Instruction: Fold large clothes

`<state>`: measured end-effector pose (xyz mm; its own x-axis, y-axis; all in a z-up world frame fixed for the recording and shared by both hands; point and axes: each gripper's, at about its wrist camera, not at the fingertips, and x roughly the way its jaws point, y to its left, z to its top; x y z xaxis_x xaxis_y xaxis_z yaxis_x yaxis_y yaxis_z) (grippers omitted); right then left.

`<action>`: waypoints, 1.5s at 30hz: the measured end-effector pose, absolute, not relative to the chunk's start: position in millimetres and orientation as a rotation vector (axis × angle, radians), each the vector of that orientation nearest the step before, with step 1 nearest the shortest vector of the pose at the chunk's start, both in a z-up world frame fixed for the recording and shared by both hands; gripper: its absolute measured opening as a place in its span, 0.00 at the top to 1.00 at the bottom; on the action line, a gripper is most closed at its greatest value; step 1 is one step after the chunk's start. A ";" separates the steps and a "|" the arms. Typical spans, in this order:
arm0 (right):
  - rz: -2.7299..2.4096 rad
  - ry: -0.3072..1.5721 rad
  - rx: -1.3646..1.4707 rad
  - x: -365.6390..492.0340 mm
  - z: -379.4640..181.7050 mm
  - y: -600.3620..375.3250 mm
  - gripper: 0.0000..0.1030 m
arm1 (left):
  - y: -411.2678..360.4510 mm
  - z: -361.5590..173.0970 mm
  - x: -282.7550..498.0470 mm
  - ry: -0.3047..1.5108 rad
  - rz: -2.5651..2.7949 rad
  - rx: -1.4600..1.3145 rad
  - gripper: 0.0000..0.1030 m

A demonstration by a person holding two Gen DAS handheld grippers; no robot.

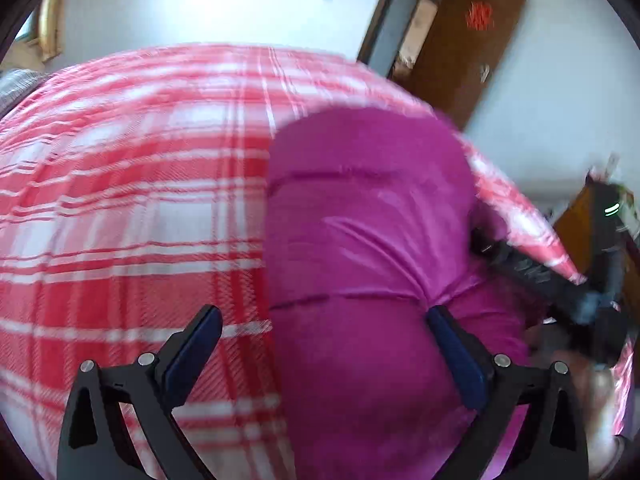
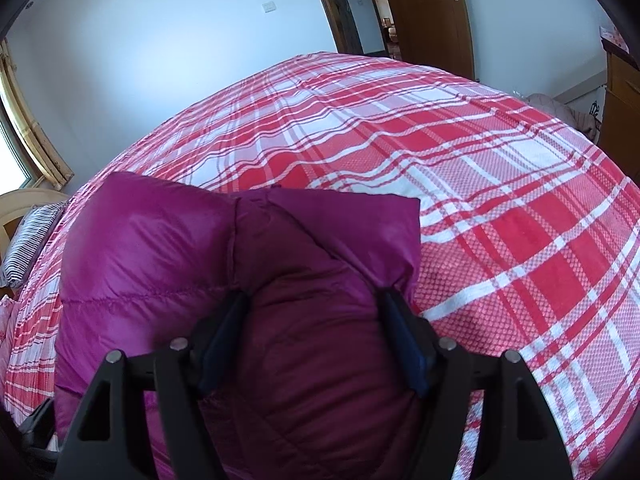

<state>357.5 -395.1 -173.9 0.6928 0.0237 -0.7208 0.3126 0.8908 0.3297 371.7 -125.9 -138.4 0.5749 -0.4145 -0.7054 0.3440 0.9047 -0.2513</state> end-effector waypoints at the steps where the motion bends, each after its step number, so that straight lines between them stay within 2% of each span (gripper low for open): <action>1: -0.167 0.798 0.455 358.1 -174.1 -394.9 0.29 | -125.2 -129.3 363.1 0.813 -0.437 -0.083 0.01; 6: -0.128 0.821 0.457 359.2 -170.7 -396.3 0.25 | -147.9 -97.3 323.5 0.708 -0.502 -0.042 0.01; 8: -0.116 0.840 0.434 359.7 -160.7 -398.0 0.25 | -161.8 -104.1 320.9 0.717 -0.504 0.018 0.01; 10: -0.130 0.782 0.401 355.3 -138.8 -398.0 0.25 | -168.5 -120.9 328.1 0.750 -0.468 0.054 0.01; 13: -0.082 0.665 0.294 358.7 -102.2 -386.0 0.16 | -156.8 -135.3 335.1 0.779 -0.457 -0.039 0.01; 14: -0.048 0.658 0.250 365.9 -98.9 -378.6 0.16 | -156.2 -136.1 336.6 0.783 -0.452 -0.046 0.01; 18: 0.048 0.774 0.200 395.5 -134.0 -363.4 0.18 | -163.9 -143.6 340.5 0.791 -0.436 -0.009 0.01; 23: 0.011 0.850 0.312 411.2 -164.9 -382.8 0.18 | -170.1 -153.7 348.0 0.824 -0.429 -0.005 0.01; 35: -0.060 0.921 0.230 415.7 -174.2 -374.5 0.15 | -174.2 -166.4 361.9 0.912 -0.450 -0.027 0.01; 39: -0.055 0.912 0.246 414.9 -173.8 -378.1 0.15 | -170.3 -164.2 363.1 0.916 -0.478 -0.057 0.01; 41: -0.037 0.900 0.281 410.2 -168.5 -384.9 0.19 | -158.3 -158.3 360.7 0.919 -0.505 -0.099 0.01; 45: -0.068 0.752 0.398 371.3 -139.9 -417.5 0.16 | -111.9 -136.7 346.0 0.801 -0.474 -0.174 0.01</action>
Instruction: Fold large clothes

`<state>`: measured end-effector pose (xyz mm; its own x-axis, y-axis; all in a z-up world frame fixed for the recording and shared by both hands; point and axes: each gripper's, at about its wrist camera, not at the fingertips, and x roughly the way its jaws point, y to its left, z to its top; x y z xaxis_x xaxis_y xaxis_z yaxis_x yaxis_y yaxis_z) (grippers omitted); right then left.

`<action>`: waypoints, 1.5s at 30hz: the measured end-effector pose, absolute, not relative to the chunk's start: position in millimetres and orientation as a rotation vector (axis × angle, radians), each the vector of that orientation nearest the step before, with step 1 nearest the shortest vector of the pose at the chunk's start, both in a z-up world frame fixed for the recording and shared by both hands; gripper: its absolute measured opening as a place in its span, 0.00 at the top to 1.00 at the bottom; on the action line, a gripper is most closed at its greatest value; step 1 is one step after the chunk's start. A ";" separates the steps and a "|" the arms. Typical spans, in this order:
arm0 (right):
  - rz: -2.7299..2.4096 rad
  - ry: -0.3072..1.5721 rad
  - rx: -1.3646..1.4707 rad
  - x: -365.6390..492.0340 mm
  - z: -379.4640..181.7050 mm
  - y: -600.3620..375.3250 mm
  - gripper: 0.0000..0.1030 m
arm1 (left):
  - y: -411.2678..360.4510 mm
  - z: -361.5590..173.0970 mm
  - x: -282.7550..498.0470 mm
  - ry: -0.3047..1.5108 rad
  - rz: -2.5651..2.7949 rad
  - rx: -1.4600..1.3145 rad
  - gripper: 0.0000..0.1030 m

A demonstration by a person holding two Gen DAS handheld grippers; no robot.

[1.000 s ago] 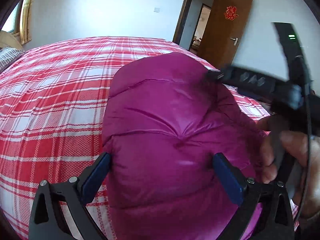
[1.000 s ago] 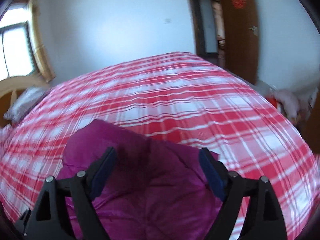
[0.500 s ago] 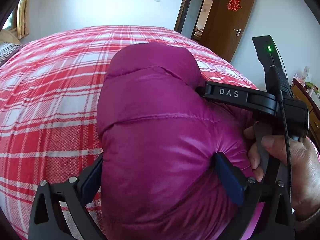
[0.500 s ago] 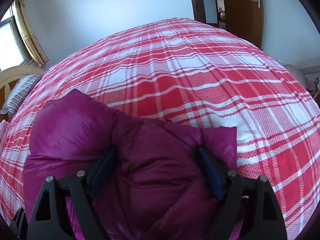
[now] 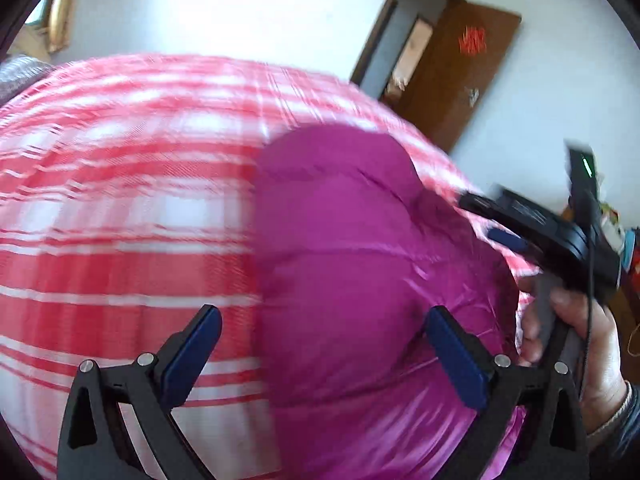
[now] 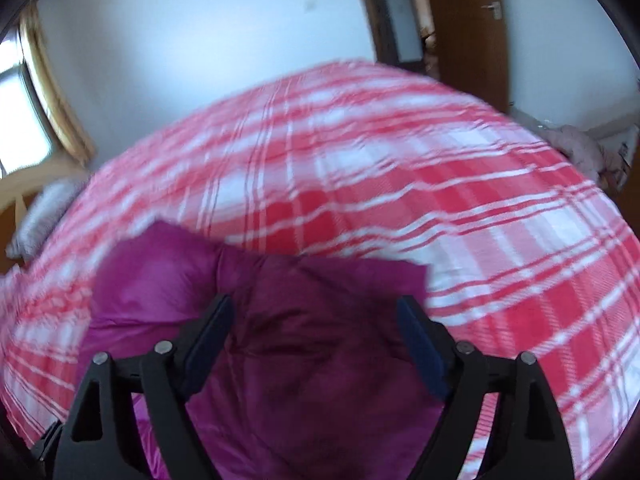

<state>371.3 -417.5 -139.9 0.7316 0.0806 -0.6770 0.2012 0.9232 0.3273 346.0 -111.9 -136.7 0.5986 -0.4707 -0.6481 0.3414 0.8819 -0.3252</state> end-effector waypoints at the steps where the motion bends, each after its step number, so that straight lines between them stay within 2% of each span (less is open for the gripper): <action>1: -0.078 0.722 0.429 358.8 -135.4 -428.3 0.14 | -105.8 -135.4 346.1 0.799 -0.473 -0.186 0.01; 2: -0.077 0.713 0.451 351.7 -134.8 -434.9 0.12 | -98.5 -135.0 347.1 0.800 -0.480 -0.210 0.01; 9: -0.025 0.814 0.538 336.1 -175.5 -454.2 0.11 | -99.9 -163.1 359.4 0.895 -0.613 -0.335 0.01; 10: -0.010 0.798 0.550 333.4 -177.2 -457.3 0.13 | -103.2 -162.4 359.6 0.893 -0.628 -0.326 0.01; 12: 0.045 0.785 0.561 333.6 -177.5 -458.4 0.23 | -111.8 -163.4 362.0 0.907 -0.667 -0.306 0.01; 13: 0.070 0.788 0.560 335.7 -177.6 -457.2 0.33 | -113.0 -163.4 363.7 0.906 -0.672 -0.305 0.01; 14: 0.109 0.797 0.553 338.9 -177.3 -454.1 0.39 | -116.0 -164.0 364.9 0.908 -0.678 -0.301 0.01; 18: 0.156 0.825 0.567 350.7 -182.2 -453.1 0.40 | -126.1 -163.3 365.3 0.910 -0.684 -0.268 0.01; 19: 0.167 0.827 0.581 352.2 -182.7 -454.9 0.48 | -129.3 -160.1 362.8 0.905 -0.686 -0.252 0.11; 20: 0.187 0.830 0.589 352.0 -182.8 -454.4 0.59 | -132.4 -156.9 362.3 0.899 -0.707 -0.240 0.24; 21: 0.206 0.835 0.598 351.4 -183.2 -453.9 0.63 | -136.9 -152.0 356.9 0.885 -0.703 -0.213 0.26; 22: 0.218 0.833 0.604 349.8 -182.3 -452.8 0.73 | -138.4 -148.6 353.4 0.871 -0.691 -0.168 0.31; 25: 0.228 0.824 0.601 342.2 -178.2 -447.8 0.80 | -149.3 -136.5 343.8 0.841 -0.668 -0.058 0.46; 28: 0.219 0.804 0.612 335.0 -174.3 -444.8 0.83 | -148.3 -120.9 330.4 0.820 -0.663 -0.006 0.57; 31: 0.214 0.786 0.608 324.7 -166.8 -437.3 0.84 | -144.9 -104.2 314.5 0.786 -0.664 0.036 0.62; 45: 0.344 0.749 0.611 314.0 -130.7 -368.2 0.85 | -67.8 -75.9 279.1 0.708 -0.559 0.035 0.65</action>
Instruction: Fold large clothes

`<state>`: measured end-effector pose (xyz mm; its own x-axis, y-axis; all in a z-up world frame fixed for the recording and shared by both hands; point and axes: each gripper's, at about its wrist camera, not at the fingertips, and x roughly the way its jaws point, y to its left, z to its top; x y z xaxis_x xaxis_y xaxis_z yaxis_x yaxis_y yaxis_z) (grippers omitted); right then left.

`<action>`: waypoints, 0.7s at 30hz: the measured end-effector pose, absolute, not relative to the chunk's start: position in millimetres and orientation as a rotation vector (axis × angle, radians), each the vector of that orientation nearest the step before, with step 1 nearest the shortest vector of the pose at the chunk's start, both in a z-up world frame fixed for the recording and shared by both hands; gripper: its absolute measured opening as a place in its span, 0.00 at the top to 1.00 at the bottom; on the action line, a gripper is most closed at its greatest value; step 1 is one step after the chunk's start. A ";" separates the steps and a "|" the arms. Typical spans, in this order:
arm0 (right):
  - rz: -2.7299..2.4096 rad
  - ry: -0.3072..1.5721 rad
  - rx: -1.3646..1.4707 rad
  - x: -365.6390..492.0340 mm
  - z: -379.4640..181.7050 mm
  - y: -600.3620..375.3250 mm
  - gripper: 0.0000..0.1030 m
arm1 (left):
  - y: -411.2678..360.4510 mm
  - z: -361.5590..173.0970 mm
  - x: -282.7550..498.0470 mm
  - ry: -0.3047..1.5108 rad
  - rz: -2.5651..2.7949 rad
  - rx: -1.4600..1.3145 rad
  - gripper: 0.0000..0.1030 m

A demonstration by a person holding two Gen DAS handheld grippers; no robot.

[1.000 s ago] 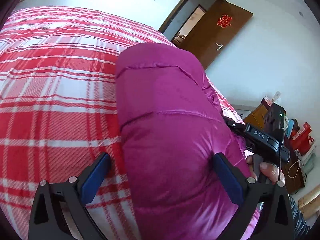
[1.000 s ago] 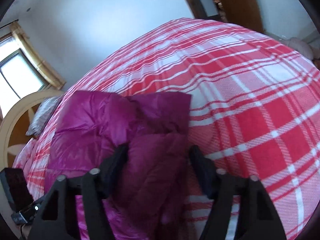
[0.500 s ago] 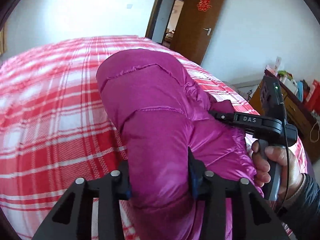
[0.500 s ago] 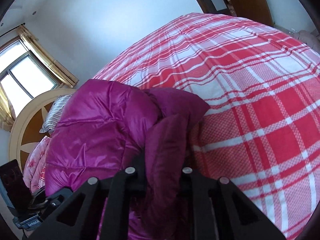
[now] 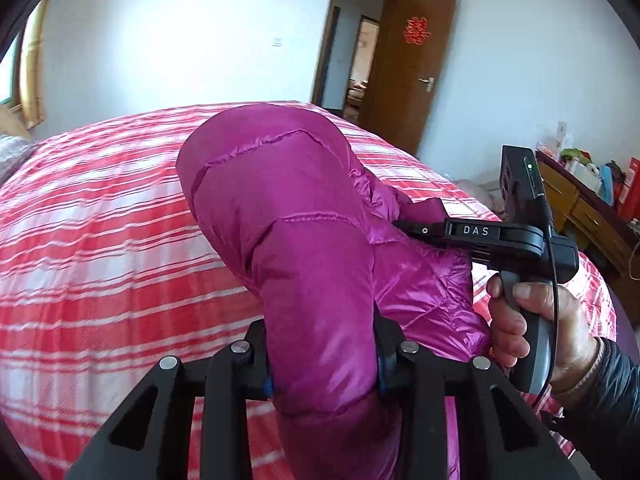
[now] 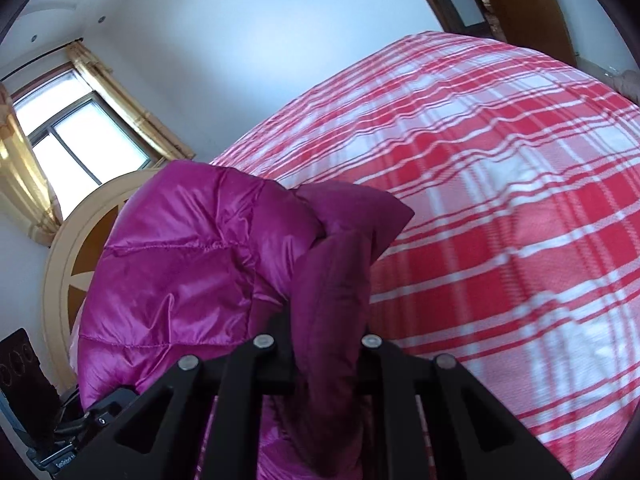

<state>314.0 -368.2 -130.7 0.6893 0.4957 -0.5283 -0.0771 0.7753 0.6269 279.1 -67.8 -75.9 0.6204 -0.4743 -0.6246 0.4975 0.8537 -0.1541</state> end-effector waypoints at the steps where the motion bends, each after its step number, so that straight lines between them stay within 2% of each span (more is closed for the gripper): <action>1: 0.361 0.751 0.607 316.2 -129.1 -359.0 0.85 | -59.9 -75.2 276.2 0.704 -0.546 0.030 0.65; 21: 0.639 0.812 0.469 348.4 -101.6 -168.6 0.85 | 88.6 -75.4 229.4 0.657 -0.307 -0.102 0.65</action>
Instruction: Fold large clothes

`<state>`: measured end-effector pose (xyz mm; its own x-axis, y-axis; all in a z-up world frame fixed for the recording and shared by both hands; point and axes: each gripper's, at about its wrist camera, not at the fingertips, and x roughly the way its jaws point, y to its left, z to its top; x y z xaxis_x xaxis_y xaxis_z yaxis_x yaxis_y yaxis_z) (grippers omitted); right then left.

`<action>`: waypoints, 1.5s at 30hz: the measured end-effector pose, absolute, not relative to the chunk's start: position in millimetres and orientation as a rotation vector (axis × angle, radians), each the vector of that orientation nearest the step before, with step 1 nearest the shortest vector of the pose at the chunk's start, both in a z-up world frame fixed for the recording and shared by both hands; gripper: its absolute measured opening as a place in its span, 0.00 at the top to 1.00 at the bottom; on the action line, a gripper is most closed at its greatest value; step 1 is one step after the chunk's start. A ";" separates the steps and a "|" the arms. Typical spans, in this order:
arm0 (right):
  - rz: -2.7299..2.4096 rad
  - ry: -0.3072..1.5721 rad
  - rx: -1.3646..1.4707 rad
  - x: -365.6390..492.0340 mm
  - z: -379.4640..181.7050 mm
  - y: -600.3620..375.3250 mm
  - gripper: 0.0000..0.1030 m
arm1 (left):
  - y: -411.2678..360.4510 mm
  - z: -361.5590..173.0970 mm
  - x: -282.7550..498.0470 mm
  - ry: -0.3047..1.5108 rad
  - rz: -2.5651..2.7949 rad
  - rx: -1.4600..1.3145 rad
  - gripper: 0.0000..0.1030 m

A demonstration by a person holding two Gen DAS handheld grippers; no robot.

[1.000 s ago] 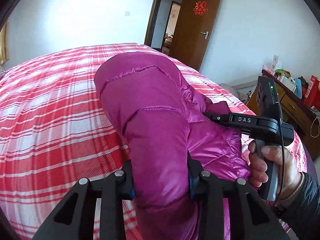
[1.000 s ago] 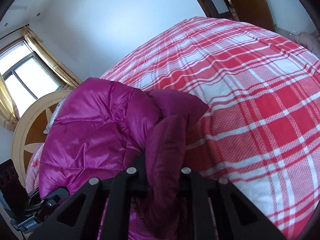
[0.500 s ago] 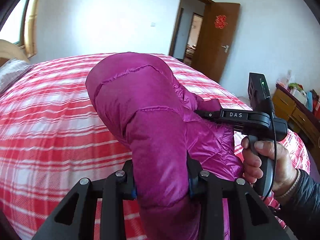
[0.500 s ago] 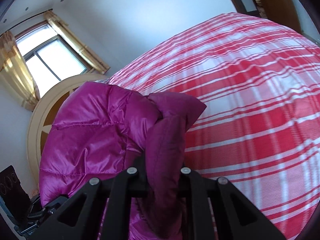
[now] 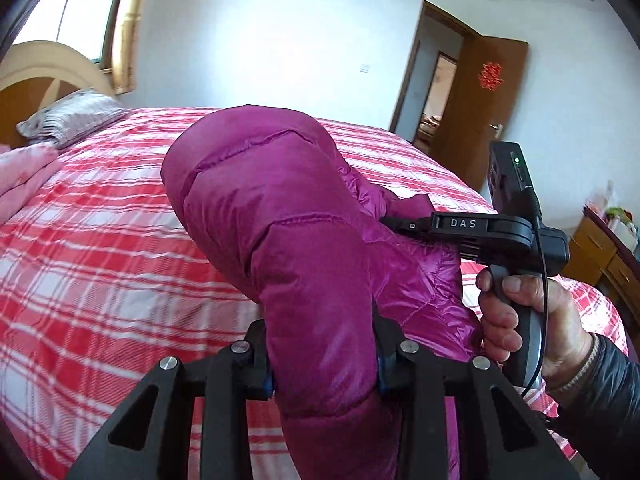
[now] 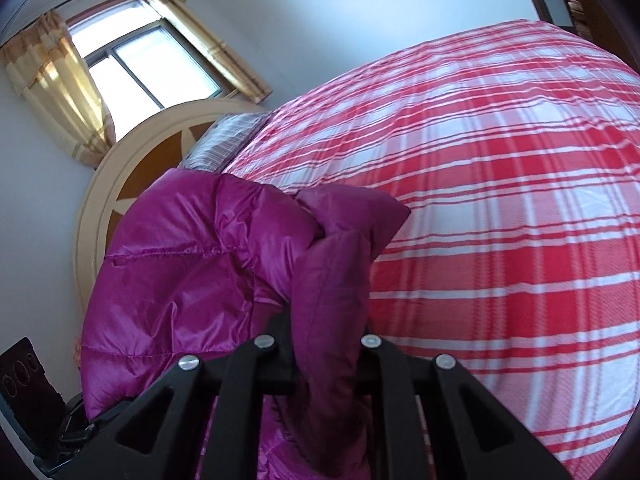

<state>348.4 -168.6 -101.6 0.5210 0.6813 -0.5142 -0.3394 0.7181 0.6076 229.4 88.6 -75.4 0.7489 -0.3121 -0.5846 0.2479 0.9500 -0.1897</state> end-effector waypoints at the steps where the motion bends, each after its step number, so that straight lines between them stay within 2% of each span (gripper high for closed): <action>1: 0.648 0.817 0.461 350.7 -101.4 -163.2 0.85 | 95.5 -76.2 228.6 0.657 -0.295 -0.109 0.65; 22: 0.784 0.924 0.273 369.3 -110.4 -32.7 0.85 | 181.7 -109.9 215.4 0.729 -0.149 -0.172 0.64; 25: 0.769 0.941 0.254 371.7 -117.7 -25.4 0.85 | 187.1 -123.3 216.3 0.763 -0.115 -0.185 0.51; 26: 0.762 0.952 0.252 373.7 -122.0 -23.4 0.85 | 189.1 -129.2 218.4 0.777 -0.105 -0.181 0.44; 30: 0.742 0.984 0.243 378.4 -136.9 -18.4 0.85 | 192.4 -142.9 220.3 0.786 -0.086 -0.189 0.29; 42: 0.705 1.013 0.199 379.0 -161.3 -10.3 0.83 | 197.3 -160.1 224.0 0.785 -0.086 -0.244 0.17; 45: 0.686 1.025 0.180 379.4 -161.6 -8.4 0.79 | 195.5 -153.4 217.7 0.800 -0.042 -0.267 0.15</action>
